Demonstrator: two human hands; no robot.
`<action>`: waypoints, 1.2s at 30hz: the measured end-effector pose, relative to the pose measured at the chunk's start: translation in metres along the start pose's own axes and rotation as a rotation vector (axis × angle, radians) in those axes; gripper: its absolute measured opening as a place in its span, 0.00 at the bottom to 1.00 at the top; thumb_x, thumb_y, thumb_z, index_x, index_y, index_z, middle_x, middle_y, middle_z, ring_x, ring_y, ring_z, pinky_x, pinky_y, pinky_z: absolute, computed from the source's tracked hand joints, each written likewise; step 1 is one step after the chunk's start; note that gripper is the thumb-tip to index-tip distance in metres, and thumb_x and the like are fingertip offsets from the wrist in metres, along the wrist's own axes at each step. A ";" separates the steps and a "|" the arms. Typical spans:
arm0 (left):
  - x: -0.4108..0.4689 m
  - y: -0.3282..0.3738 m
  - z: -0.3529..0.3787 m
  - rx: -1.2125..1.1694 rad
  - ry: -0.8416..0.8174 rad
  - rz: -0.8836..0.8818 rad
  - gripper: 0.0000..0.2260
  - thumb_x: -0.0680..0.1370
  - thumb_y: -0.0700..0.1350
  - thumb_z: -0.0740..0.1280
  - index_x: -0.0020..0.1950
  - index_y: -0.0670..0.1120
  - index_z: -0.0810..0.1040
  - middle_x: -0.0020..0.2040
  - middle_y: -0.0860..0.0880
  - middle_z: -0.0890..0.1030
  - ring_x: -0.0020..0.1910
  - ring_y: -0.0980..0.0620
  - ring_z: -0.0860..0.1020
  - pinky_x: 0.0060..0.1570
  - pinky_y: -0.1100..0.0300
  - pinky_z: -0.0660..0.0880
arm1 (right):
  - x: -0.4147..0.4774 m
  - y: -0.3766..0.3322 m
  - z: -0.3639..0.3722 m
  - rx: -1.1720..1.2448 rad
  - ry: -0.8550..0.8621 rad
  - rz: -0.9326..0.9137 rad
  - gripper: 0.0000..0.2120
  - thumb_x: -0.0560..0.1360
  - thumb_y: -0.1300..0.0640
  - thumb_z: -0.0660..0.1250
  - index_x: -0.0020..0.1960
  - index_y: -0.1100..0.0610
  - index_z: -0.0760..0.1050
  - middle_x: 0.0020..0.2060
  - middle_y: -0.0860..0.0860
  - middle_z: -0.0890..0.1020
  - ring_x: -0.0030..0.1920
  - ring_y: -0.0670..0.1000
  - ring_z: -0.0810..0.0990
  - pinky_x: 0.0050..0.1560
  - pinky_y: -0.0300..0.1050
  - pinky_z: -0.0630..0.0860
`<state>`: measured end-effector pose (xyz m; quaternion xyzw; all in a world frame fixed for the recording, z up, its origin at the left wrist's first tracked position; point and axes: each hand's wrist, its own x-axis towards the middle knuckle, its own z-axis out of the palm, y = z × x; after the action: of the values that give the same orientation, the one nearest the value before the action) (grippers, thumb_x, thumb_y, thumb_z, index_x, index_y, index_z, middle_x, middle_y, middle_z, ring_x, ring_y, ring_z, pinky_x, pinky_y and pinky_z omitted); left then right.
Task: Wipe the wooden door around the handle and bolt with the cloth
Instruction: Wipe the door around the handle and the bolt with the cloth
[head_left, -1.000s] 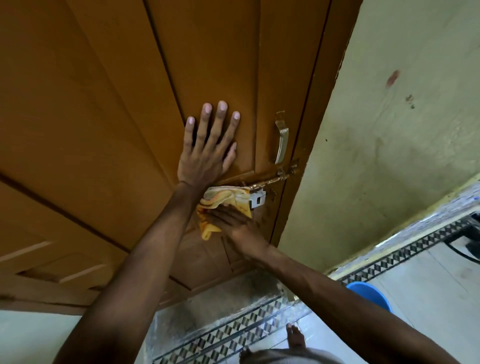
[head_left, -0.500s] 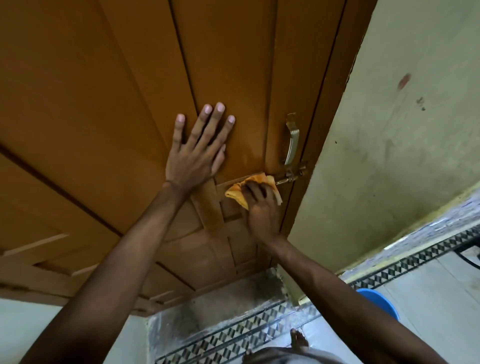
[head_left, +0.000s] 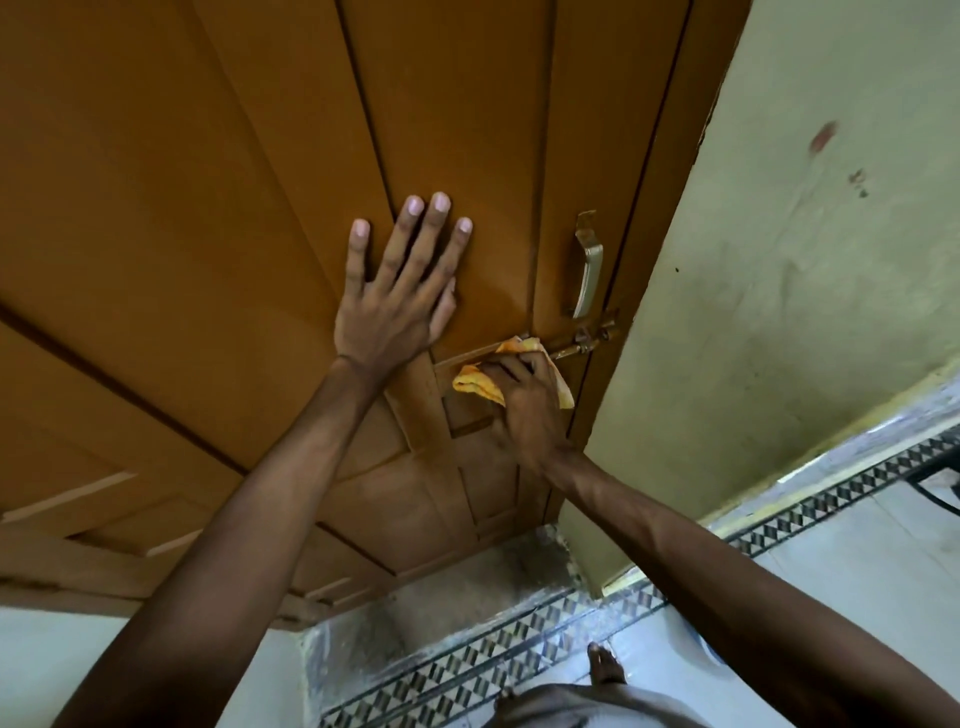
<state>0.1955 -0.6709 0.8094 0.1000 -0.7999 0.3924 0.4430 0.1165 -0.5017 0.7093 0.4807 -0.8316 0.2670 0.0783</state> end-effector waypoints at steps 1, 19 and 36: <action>0.000 0.000 0.000 -0.002 0.002 0.000 0.25 0.83 0.55 0.60 0.80 0.51 0.63 0.77 0.47 0.68 0.76 0.48 0.64 0.74 0.42 0.49 | -0.001 0.001 0.000 0.035 0.003 0.005 0.27 0.64 0.59 0.69 0.64 0.56 0.77 0.59 0.52 0.79 0.56 0.57 0.72 0.58 0.49 0.71; 0.001 -0.003 -0.005 -0.021 -0.051 0.006 0.26 0.84 0.54 0.58 0.81 0.51 0.60 0.78 0.47 0.65 0.77 0.48 0.61 0.74 0.42 0.46 | -0.002 -0.030 -0.006 0.041 -0.013 0.061 0.25 0.66 0.65 0.70 0.64 0.58 0.77 0.59 0.54 0.81 0.58 0.57 0.72 0.61 0.50 0.71; 0.001 -0.001 -0.003 -0.014 -0.029 0.009 0.25 0.84 0.54 0.58 0.81 0.50 0.61 0.78 0.47 0.66 0.76 0.47 0.61 0.74 0.41 0.48 | -0.011 -0.055 -0.033 0.069 0.002 0.177 0.23 0.67 0.64 0.72 0.61 0.59 0.78 0.56 0.55 0.82 0.53 0.61 0.75 0.57 0.56 0.75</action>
<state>0.1972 -0.6693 0.8112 0.0989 -0.8093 0.3874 0.4303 0.1647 -0.4981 0.7533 0.4078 -0.8609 0.3019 0.0384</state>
